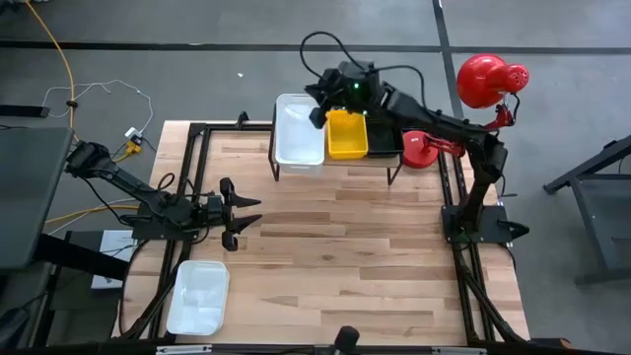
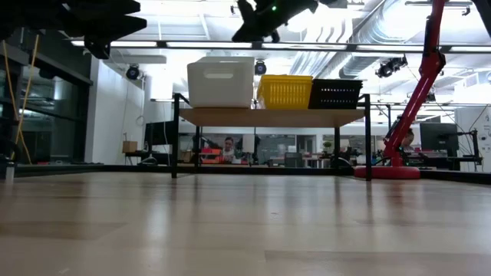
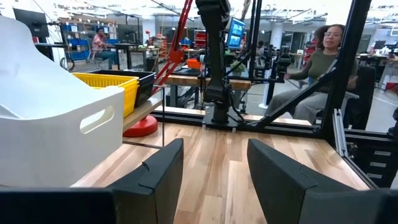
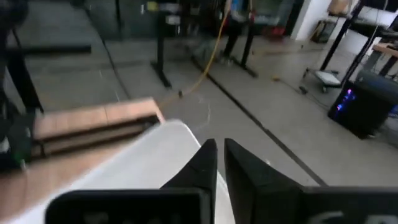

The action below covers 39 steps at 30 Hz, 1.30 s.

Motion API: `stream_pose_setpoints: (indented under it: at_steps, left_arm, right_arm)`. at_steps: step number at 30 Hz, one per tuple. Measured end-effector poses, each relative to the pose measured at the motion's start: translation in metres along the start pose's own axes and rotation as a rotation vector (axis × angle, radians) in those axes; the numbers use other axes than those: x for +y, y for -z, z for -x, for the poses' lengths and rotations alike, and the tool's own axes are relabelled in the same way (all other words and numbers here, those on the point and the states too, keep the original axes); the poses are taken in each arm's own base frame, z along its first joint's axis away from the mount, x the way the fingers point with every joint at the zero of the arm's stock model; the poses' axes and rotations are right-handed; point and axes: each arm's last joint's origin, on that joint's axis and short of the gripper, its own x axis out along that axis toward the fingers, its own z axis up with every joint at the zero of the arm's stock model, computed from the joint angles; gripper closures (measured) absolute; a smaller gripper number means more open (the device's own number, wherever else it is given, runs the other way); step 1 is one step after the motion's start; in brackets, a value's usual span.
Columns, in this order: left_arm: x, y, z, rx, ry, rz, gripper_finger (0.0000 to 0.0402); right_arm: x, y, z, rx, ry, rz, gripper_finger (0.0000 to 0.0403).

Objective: Stack baskets on shelf by color
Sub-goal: Stack the right white bin on the other white bin on the shelf

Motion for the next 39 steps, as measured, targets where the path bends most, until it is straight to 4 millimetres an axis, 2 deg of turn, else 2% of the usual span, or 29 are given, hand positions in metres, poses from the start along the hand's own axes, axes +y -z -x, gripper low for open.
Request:
stream_pose_setpoints:
  at_steps: [4,11,22,31,36,39]
  left_arm:
    - [0.0,0.0,0.0,0.002,0.0,-0.002,0.0236]
    - [0.0,0.0,0.0,0.002,0.0,-0.002,0.0236]
    - [0.0,0.0,0.0,0.002,-0.004,-0.002,0.0236]
    - [0.0,0.0,0.0,0.002,-0.004,-0.002,0.0236]
    - [0.0,0.0,0.0,0.002,-0.004,-0.003,0.0236]
    - [0.0,0.0,0.0,0.002,-0.004,-0.003,0.0236]
  right_arm:
    - [0.008,0.023,-0.011,-0.054,0.059,-0.004,0.04]
    - [0.009,0.043,-0.015,-0.073,0.092,-0.034,0.0401]
    - [0.005,0.044,-0.015,-0.056,0.168,-0.063,0.0403]
    - [0.0,0.045,-0.014,-0.041,0.158,-0.078,0.0403]
    - [0.002,0.036,-0.013,-0.044,0.138,-0.055,0.0403]
    - [0.007,0.02,0.0,-0.042,0.116,-0.025,0.0403]
